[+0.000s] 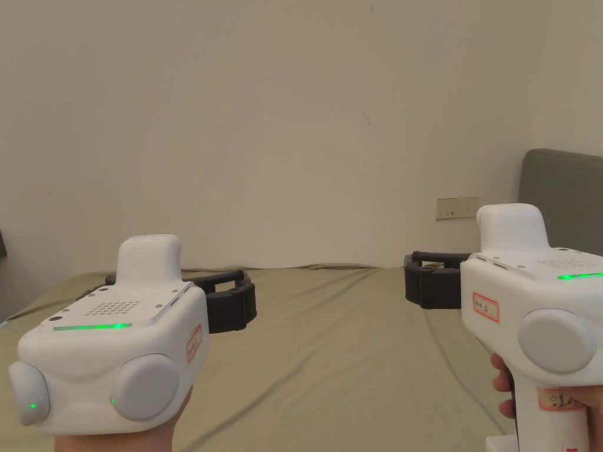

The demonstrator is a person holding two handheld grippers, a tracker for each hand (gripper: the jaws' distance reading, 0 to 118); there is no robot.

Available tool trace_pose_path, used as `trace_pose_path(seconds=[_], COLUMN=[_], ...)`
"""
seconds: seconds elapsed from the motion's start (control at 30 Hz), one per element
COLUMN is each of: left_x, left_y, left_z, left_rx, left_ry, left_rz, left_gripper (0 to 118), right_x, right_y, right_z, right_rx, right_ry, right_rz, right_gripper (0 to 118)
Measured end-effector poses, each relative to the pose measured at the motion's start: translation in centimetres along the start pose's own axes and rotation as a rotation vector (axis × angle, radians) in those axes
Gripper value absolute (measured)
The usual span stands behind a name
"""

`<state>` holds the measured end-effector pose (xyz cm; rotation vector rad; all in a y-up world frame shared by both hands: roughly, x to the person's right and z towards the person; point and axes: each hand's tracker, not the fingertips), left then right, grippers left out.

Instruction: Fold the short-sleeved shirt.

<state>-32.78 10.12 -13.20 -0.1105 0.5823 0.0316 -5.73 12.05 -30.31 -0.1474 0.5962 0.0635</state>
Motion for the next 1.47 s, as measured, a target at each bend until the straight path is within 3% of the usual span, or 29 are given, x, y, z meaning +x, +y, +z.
trace_pose_path(seconds=[0.5, 0.67, 0.8, 0.97, 1.47], left_x=[-0.3, -0.3, -0.2, -0.2, 0.0], left_y=[0.1, 0.2, 0.2, 0.3, 0.4], left_z=[0.0, 0.2, 0.1, 0.2, 0.2], left_rx=[-0.012, -0.01, -0.012, -0.016, -0.021], left_ry=[-0.017, -0.013, -0.016, -0.021, -0.027], left_rz=[0.023, 0.017, 0.021, 0.018, 0.016], left_gripper=[118, 118, 118, 118, 118], right_x=[-0.2, -1.1, -0.5, -0.8, -0.6], right_y=[0.0, -0.4, -0.4, -0.2, -0.1], right_z=[0.2, 0.2, 0.3, 0.5, 0.6], right_rx=[0.003, 0.039, 0.009, 0.013, -0.013], right_ry=[0.003, -0.123, -0.029, -0.073, -0.023], right_rz=[0.007, 0.062, 0.013, 0.026, 0.007], right_gripper=[118, 118, 118, 118, 118])
